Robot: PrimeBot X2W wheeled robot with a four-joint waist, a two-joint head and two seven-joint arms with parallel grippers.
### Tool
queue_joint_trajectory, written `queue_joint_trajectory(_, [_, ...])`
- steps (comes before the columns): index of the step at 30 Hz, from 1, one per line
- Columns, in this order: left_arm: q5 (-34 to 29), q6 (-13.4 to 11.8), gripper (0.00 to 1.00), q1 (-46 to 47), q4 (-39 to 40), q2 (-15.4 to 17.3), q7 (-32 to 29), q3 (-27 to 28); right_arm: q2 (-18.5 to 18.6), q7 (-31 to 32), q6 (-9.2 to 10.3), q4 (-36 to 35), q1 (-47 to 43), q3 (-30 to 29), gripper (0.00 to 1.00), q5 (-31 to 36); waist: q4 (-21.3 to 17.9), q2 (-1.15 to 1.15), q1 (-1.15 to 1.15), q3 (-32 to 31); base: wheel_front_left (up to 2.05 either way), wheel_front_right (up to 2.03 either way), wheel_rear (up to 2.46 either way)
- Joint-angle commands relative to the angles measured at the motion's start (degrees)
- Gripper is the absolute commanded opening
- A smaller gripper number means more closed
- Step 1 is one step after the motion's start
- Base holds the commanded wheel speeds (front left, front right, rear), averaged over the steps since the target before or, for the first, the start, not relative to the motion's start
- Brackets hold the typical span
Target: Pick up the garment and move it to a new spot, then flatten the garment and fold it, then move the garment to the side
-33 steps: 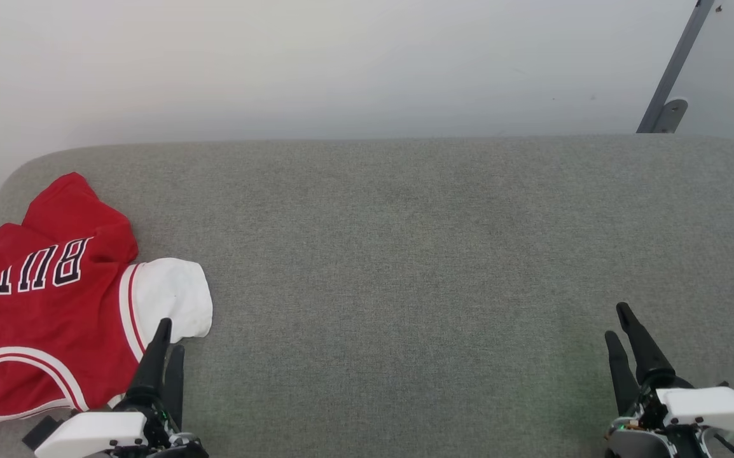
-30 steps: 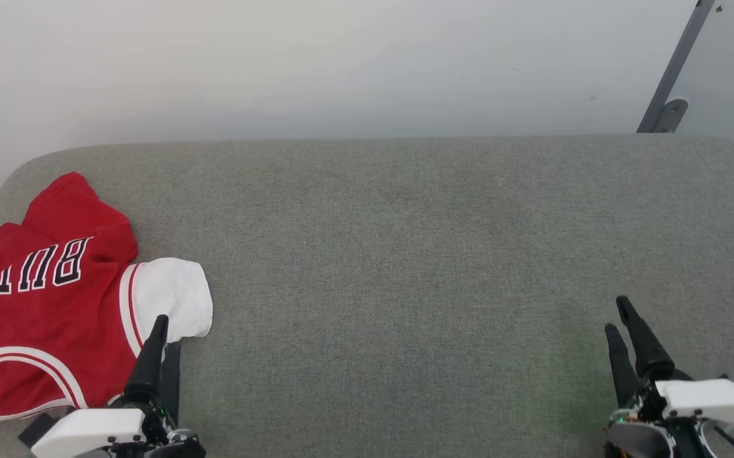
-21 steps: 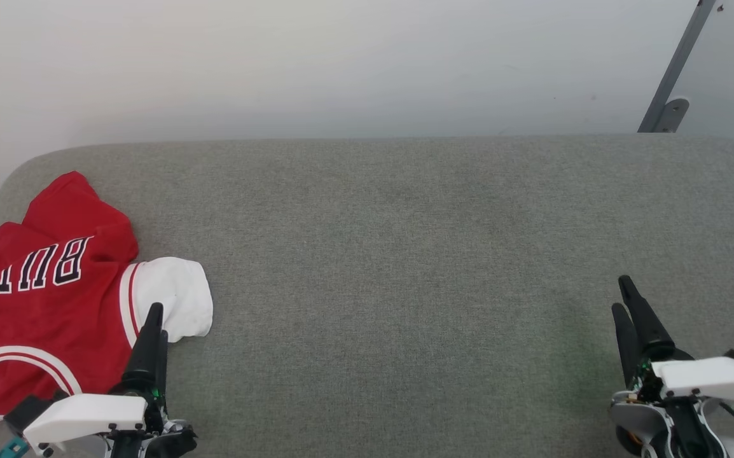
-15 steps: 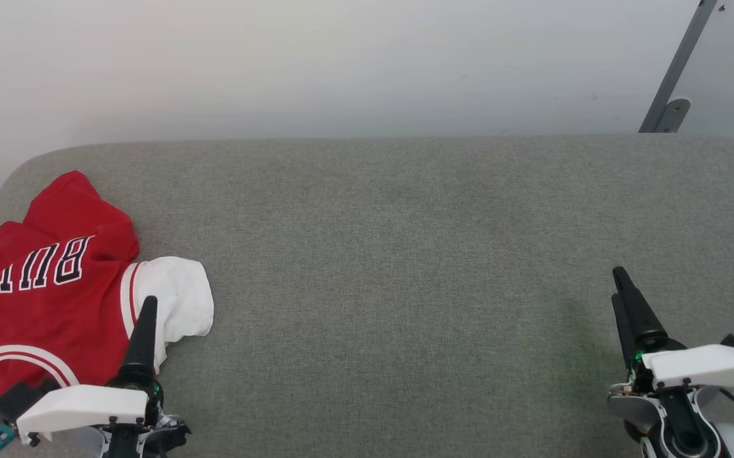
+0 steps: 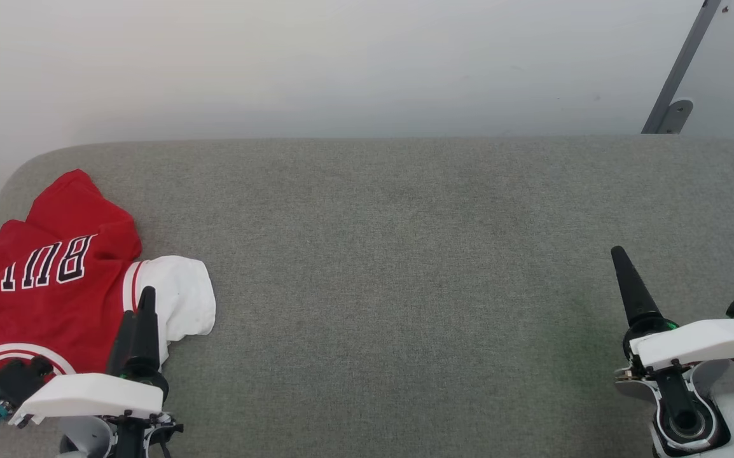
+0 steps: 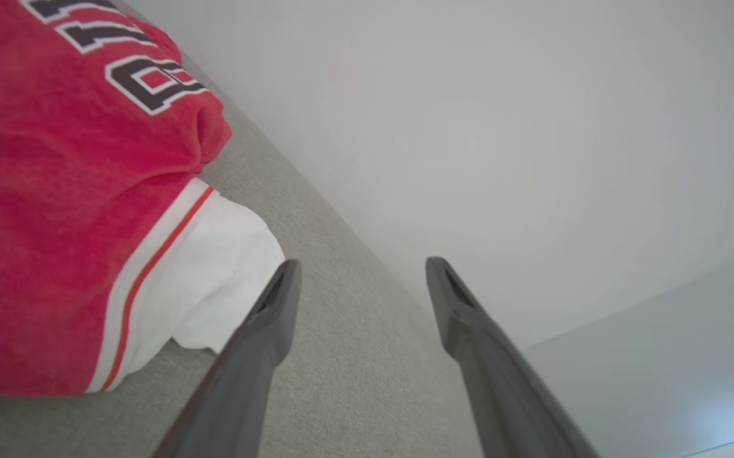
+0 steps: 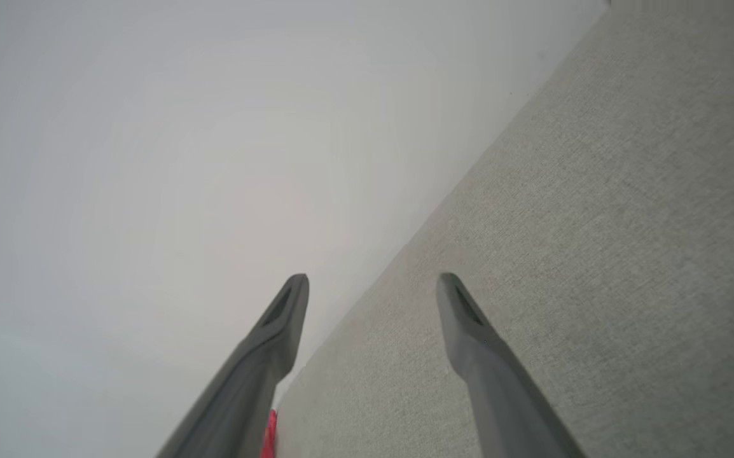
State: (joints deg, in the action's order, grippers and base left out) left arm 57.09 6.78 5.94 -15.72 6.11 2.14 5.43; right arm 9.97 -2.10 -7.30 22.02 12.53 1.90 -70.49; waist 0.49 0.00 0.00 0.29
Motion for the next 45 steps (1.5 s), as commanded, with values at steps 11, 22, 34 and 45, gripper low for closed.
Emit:
queue_joint_trajectory(11, [-12.8,-1.2,1.00,2.0,1.3,2.2,2.6,-1.3,2.7,-2.6,-0.23,-0.4,3.4,1.6,1.00,16.2,0.1,0.00,0.00,0.1,0.00,0.00,0.00])
queue_joint_trajectory(22, [-22.0,-2.2,1.00,2.2,1.6,4.0,4.6,-3.6,3.6,-4.6,-0.24,1.2,4.8,2.1,1.00,29.7,0.4,0.00,0.00,0.1,0.00,0.00,0.00])
queue_joint_trajectory(34, [-28.8,-3.0,1.00,2.6,0.9,5.0,6.5,-4.9,4.1,-6.5,-0.26,2.2,6.3,2.6,1.00,38.8,0.4,0.00,0.00,0.2,0.00,0.00,0.00])
queue_joint_trajectory(45, [-33.6,-2.3,1.00,2.9,0.2,5.6,7.9,-5.2,4.8,-7.9,-0.27,3.1,7.3,3.1,1.00,44.4,0.4,0.00,0.00,0.3,0.00,0.00,0.00])
